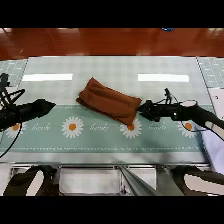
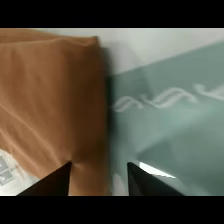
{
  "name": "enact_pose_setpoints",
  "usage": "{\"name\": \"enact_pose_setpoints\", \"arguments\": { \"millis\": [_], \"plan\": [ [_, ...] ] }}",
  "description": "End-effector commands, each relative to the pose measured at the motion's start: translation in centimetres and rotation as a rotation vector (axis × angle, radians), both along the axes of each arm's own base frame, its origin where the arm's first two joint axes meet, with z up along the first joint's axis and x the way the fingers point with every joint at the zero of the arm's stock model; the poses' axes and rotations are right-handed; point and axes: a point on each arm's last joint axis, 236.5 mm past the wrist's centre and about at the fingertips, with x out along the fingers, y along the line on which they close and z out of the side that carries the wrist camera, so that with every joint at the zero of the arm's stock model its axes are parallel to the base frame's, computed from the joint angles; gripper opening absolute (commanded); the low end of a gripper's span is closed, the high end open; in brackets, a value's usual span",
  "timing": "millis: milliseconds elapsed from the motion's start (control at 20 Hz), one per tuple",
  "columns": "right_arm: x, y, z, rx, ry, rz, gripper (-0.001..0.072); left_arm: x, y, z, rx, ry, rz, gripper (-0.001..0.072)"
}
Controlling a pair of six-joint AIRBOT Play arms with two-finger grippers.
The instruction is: Fold the shirts.
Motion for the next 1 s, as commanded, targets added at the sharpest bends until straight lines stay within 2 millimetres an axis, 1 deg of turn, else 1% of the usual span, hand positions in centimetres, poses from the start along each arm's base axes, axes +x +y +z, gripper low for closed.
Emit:
{"name": "enact_pose_setpoints", "arguments": {
  "millis": [0,50,100,150,200,300,350,450,500,600,700,750,850,950],
  "plan": [
    [1.0,3.6,-0.3,0.036,-0.015,0.081,0.0418,0.2,0.1,-0.3,0.001,0.002,0.006,0.0015],
    [1.6,4.5,-0.1,0.039,-0.029,0.103,0.0416,0.2,0.1,-0.3,0.001,0.002,0.006,0.0015],
    [2.3,5.5,0.2,0.044,-0.046,0.125,0.0381,0.2,0.1,-0.3,0.001,0.002,0.006,0.0015],
    [2.8,6.4,0.9,0.056,-0.062,0.149,0.0240,0.2,0.1,-0.3,0.001,0.002,0.006,0.0015],
    [3.3,7.4,2.1,0.065,-0.107,0.189,0.0032,0.2,0.1,-0.3,0.001,0.002,0.006,0.0015],
    [4.4,9.0,5.2,0.062,-0.207,0.293,0.0025,0.2,0.1,-0.3,0.001,0.002,0.006,0.0015],
    [5.2,9.2,6.6,0.041,-0.242,0.327,0.0025,0.2,0.1,-0.3,0.001,0.002,0.006,0.0015],
    [7.9,9.3,10.4,-0.030,-0.329,0.372,0.0025,0.2,0.1,-0.3,0.001,0.002,0.007,0.0015],
    [9.5,8.8,12.8,-0.086,-0.379,0.383,0.0025,0.2,0.1,-0.3,0.001,0.002,0.006,0.0015],
    [11.9,7.5,17.4,-0.196,-0.460,0.391,0.0025,0.2,0.1,-0.3,0.001,0.002,0.006,0.0015],
    [13.0,6.1,22.0,-0.243,-0.522,0.398,0.0024,0.3,-0.5,0.2,-0.047,0.001,0.018,0.0015],
    [13.2,5.1,23.9,-0.257,-0.538,0.394,0.0024,0.4,-1.1,0.8,-0.088,-0.006,0.019,0.0015],
    [13.7,1.8,26.7,-0.323,-0.547,0.366,0.0024,0.6,-2.0,1.8,-0.156,-0.018,0.022,0.0015],
    [13.9,-2.2,28.4,-0.395,-0.539,0.309,0.0024,0.7,-2.6,2.5,-0.193,-0.032,0.008,0.0015]
  ]
}}
